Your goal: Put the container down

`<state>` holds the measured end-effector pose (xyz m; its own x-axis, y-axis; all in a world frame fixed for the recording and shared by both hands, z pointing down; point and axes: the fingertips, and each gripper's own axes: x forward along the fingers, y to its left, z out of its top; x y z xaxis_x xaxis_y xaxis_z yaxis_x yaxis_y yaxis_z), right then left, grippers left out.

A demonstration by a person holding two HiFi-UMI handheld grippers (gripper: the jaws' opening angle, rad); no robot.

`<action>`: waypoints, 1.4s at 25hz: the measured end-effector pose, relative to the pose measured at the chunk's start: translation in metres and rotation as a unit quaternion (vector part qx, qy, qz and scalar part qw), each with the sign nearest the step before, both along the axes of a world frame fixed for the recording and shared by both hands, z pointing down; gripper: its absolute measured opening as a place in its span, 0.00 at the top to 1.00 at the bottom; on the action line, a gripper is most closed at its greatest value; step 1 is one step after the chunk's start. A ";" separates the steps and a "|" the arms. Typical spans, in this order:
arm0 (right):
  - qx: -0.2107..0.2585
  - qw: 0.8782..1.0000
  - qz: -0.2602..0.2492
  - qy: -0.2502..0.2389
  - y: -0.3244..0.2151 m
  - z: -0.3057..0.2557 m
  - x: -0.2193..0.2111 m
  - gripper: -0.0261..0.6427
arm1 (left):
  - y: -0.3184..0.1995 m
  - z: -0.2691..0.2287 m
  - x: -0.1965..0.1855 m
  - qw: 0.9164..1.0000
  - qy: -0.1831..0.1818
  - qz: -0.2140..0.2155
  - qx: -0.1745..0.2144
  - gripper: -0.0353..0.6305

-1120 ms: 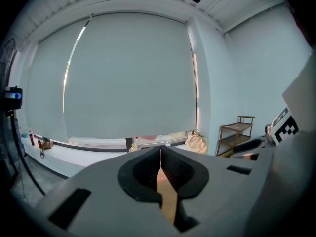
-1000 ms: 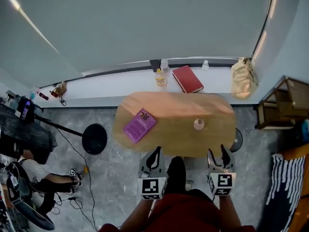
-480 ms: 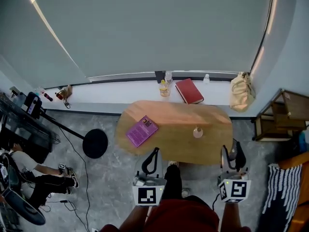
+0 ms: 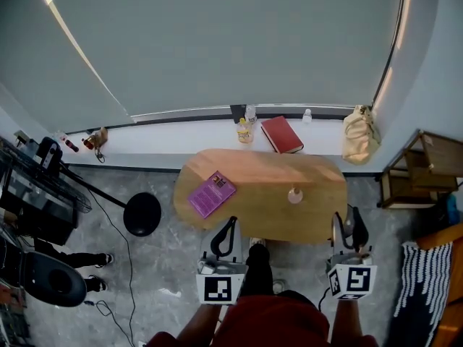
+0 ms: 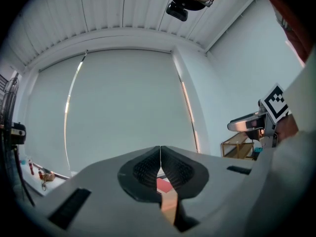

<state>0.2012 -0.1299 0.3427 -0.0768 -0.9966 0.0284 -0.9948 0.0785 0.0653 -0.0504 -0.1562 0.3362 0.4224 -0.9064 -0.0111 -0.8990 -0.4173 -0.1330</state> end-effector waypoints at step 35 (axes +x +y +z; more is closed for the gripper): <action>0.003 0.999 0.017 0.028 0.011 0.007 -0.008 0.97 | 0.009 0.009 -0.009 1.000 0.004 -0.009 -0.004 0.93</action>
